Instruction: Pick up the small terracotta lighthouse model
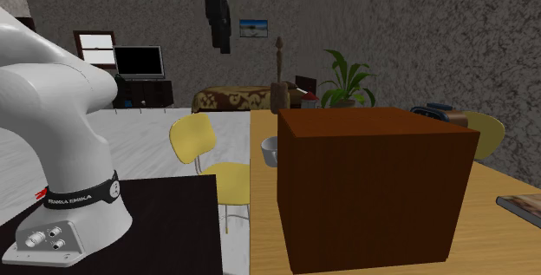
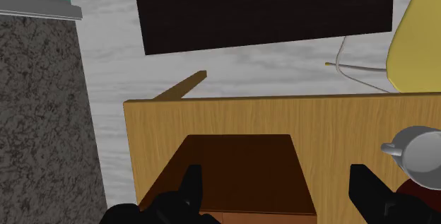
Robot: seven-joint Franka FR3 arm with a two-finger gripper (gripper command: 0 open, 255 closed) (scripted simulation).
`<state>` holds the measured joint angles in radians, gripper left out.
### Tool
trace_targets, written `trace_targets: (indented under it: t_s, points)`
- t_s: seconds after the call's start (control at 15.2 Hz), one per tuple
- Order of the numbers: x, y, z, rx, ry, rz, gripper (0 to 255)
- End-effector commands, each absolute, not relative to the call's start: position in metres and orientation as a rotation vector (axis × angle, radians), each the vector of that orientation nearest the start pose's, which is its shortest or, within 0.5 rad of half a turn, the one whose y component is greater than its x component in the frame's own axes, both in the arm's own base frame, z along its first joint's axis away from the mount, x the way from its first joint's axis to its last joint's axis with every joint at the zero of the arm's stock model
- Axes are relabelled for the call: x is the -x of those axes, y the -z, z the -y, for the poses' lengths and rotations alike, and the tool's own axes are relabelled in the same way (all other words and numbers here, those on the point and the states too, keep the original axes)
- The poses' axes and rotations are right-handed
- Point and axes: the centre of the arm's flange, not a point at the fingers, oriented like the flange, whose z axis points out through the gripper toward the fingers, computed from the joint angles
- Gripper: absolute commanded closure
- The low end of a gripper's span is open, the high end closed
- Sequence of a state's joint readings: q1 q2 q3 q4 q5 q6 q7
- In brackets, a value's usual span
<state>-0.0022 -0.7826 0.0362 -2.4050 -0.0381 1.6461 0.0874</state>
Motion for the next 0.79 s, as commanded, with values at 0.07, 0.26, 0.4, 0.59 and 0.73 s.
trace_targets:
  t_s: [0.07,0.26,0.4,0.59,0.73]
  points:
    - [-0.320,-0.568,-0.019,3.205,0.069,-0.093,0]
    - [-0.338,-0.555,-0.048,3.211,0.146,-0.077,0]
    - [-0.350,-0.546,-0.067,3.214,0.198,-0.067,0]
    - [-0.369,-0.533,-0.096,3.217,0.275,-0.051,0]
    - [-0.381,-0.525,-0.115,3.218,0.327,-0.040,0]
